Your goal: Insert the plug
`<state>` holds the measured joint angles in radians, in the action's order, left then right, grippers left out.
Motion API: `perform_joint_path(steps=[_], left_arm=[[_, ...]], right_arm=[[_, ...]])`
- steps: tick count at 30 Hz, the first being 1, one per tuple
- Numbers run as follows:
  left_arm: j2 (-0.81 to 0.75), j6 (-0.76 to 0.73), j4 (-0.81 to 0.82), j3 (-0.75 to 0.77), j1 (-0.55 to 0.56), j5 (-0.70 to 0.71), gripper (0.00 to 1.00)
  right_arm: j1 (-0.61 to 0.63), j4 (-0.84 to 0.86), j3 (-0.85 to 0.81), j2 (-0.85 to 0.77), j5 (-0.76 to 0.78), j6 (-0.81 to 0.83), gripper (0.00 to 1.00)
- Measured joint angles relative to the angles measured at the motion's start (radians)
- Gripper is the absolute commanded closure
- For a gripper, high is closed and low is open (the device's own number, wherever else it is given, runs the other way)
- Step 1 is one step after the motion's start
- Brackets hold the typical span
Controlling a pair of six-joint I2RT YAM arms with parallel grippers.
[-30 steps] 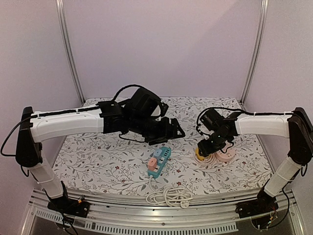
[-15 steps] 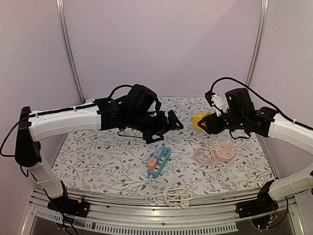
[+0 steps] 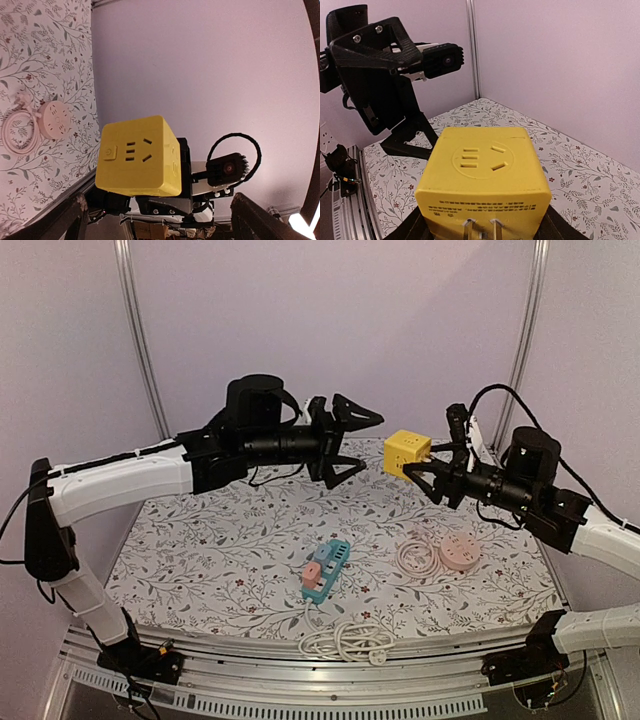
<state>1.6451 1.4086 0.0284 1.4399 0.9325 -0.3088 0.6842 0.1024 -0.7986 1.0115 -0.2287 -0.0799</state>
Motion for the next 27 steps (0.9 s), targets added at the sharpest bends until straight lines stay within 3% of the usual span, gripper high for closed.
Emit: perform_joint_path(steps=[9, 18, 27], left_arm=[[0.045, 0.1, 0.17, 0.039, -0.023, -0.145, 0.05], [0.085, 0.113, 0.169, 0.093, -0.037, -0.251, 0.12], [0.113, 0.099, 0.162, 0.14, -0.047, -0.32, 0.08]], right_arm=[[0.0, 0.138, 0.014, -0.017, -0.159, 0.044, 0.66], [0.0, 0.23, 0.042, -0.024, -0.245, 0.073, 0.66], [-0.004, 0.251, 0.047, -0.032, -0.272, 0.115, 0.66]])
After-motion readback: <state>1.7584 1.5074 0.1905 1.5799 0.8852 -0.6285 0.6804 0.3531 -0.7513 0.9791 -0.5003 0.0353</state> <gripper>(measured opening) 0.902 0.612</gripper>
